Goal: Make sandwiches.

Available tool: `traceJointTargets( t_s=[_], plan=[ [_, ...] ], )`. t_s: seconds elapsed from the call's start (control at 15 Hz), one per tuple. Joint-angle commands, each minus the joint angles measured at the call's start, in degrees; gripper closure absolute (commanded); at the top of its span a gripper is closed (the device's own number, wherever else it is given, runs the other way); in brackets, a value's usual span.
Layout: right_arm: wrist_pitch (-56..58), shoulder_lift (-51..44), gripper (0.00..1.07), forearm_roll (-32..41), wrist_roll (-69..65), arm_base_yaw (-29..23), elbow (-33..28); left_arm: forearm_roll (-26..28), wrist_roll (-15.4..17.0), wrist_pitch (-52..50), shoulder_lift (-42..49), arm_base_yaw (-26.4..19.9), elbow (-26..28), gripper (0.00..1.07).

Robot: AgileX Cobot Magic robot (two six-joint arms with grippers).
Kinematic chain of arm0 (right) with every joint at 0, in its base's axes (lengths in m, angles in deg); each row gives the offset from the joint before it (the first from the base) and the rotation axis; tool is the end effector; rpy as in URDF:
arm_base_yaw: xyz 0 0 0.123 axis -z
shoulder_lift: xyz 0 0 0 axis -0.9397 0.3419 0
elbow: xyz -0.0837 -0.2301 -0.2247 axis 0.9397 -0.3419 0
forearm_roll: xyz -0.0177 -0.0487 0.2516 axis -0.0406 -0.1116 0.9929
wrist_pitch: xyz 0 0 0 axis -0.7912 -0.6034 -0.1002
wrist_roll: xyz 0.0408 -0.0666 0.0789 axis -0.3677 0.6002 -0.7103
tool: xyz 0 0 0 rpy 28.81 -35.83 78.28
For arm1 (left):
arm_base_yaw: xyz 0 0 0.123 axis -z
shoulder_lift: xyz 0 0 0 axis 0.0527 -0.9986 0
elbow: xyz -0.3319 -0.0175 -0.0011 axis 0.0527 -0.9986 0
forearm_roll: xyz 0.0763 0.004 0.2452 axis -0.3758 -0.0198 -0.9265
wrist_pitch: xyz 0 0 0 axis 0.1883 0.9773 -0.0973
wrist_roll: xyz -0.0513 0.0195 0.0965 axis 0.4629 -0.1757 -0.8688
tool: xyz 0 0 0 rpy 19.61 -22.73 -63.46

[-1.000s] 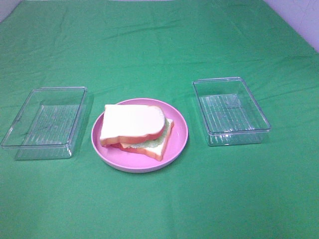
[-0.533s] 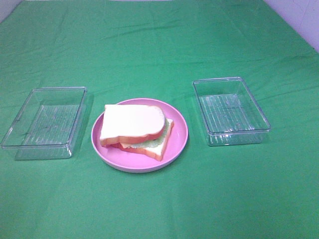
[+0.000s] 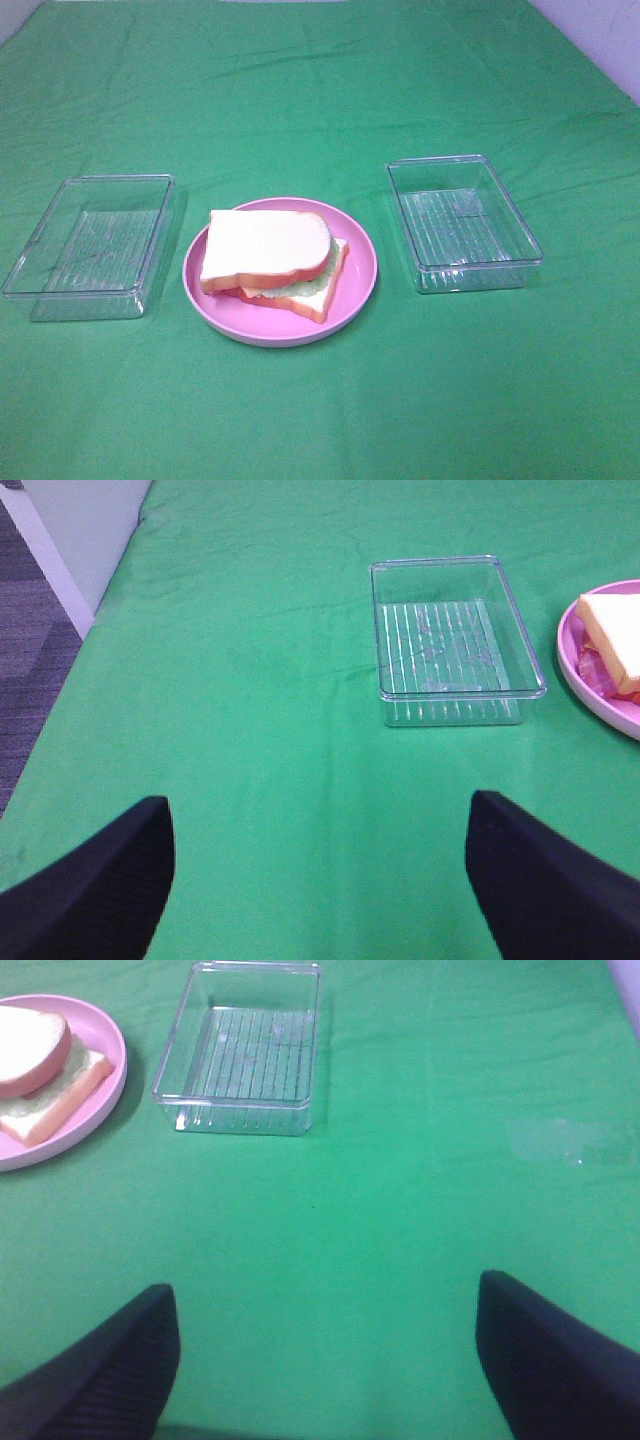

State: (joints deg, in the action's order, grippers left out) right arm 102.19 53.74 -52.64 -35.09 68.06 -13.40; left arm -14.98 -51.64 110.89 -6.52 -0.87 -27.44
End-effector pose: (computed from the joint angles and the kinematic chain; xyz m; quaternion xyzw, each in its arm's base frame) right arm -0.0203 0.0076 0.2749 -0.0671 0.8702 0.0218 0.4877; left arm -0.0305 -0.0021 0.2710 -0.0169 0.8494 0.0253 0.5268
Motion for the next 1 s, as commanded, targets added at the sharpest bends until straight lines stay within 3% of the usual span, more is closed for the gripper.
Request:
traceJointTargets(
  t_s=[0.07, 0.33, 1.0],
  plan=[
    [-0.63, -1.72, 0.3, 0.0, 0.8, 2.41, -0.29, 0.0, -0.17, -0.57, 1.15, 0.06, -0.06, 0.3],
    [-0.63, -5.84, 0.3, -0.06, 0.8, 2.41, -0.29, 0.0, -0.17, -0.57, 1.15, 0.06, -0.06, 0.3],
    [-0.63, -5.73, 0.3, -0.06, 0.8, 2.29, -0.29, 0.0, -0.17, -0.57, 1.03, 0.06, -0.06, 0.3]
  ],
)
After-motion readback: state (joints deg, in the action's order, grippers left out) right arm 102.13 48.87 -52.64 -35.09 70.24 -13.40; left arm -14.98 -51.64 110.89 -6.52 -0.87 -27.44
